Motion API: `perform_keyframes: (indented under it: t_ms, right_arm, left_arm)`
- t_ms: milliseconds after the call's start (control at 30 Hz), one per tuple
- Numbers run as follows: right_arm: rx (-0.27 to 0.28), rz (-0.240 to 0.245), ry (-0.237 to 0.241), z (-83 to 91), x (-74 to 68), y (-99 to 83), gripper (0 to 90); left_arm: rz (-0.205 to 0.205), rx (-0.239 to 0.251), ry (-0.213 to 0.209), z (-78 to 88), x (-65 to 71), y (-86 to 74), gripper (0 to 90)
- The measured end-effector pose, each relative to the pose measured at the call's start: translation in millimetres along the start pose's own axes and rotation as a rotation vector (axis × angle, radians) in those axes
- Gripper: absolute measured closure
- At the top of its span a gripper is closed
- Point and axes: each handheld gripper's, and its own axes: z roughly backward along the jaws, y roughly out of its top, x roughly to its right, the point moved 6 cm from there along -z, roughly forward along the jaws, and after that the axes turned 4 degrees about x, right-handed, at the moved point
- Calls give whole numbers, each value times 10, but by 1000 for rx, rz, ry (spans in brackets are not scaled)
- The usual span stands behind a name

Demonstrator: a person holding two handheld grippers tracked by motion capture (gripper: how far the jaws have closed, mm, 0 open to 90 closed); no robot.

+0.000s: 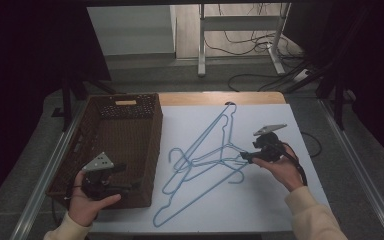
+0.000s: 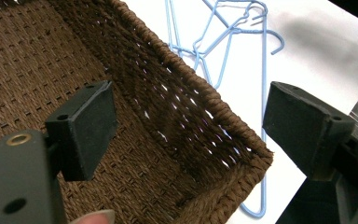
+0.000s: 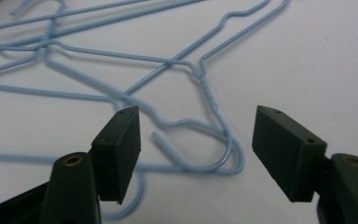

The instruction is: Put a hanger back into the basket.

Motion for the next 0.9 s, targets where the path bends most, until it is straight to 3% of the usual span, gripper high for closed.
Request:
perform_keyframes:
  t_ms: [400,900]
  right_arm:
    - [-167,33,-5,-629,176,131,442]
    - [-234,67,0,-761,189,124,575]
  left_arm:
    - [-4,-11,-1,-44,-3,2,180]
    - [-10,-2,3,-28,3,17,184]
